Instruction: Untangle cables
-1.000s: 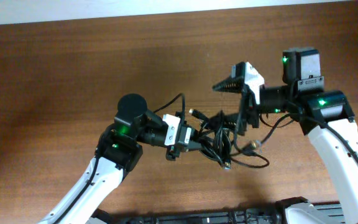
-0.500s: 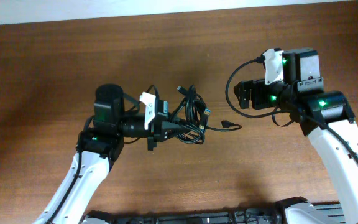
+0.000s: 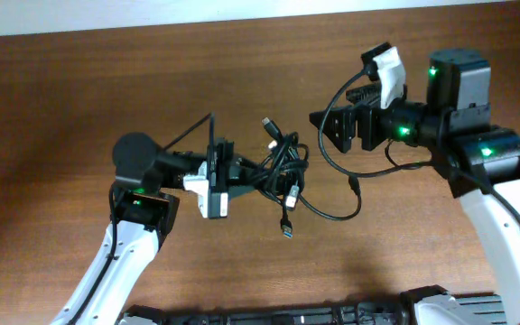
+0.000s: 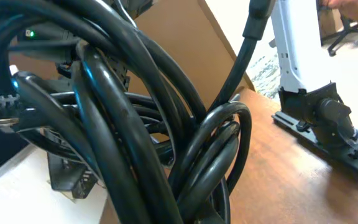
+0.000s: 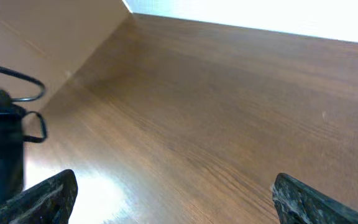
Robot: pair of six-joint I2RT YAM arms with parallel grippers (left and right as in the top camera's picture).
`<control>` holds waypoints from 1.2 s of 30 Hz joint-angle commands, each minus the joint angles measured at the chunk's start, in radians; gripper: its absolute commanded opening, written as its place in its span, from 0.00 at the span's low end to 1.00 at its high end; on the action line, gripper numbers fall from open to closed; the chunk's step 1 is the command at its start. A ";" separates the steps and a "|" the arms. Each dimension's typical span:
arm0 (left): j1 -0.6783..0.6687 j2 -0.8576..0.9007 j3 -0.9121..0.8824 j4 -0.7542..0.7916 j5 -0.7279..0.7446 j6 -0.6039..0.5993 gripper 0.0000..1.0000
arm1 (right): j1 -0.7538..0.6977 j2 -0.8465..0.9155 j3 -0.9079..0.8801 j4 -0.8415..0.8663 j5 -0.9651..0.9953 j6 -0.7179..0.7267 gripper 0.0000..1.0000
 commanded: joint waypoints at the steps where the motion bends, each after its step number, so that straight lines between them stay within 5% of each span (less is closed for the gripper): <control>1: 0.004 -0.015 0.014 0.064 0.003 0.009 0.00 | 0.000 -0.068 0.035 0.002 -0.055 -0.011 0.99; 6: 0.004 -0.015 0.014 0.139 -0.024 0.009 0.00 | 0.000 -0.110 0.035 -0.001 -0.241 -0.071 0.99; 12: 0.004 -0.015 0.014 0.155 -0.250 0.005 0.00 | 0.000 -0.109 0.034 -0.150 -0.288 -0.146 0.99; 16: 0.000 -0.015 0.014 0.166 -0.405 -0.180 0.00 | 0.002 -0.109 0.034 -0.161 -0.387 -0.226 0.96; 18: -0.062 -0.015 0.014 0.167 -0.398 -0.192 0.00 | 0.002 -0.109 0.034 -0.130 -0.424 -0.232 0.83; 22: -0.140 -0.015 0.014 0.171 -0.398 -0.192 0.00 | 0.001 -0.109 0.034 -0.108 -0.483 -0.258 0.75; 26: -0.141 -0.015 0.014 0.175 -0.415 -0.192 0.00 | 0.001 -0.109 0.034 -0.121 -0.483 -0.258 0.28; 29: -0.141 -0.015 0.014 0.175 -0.506 -0.200 0.00 | 0.001 -0.109 0.034 -0.133 -0.483 -0.258 0.09; 36: -0.141 -0.015 0.014 0.193 -0.734 -0.350 0.00 | 0.001 -0.109 0.034 -0.200 -0.467 -0.258 0.04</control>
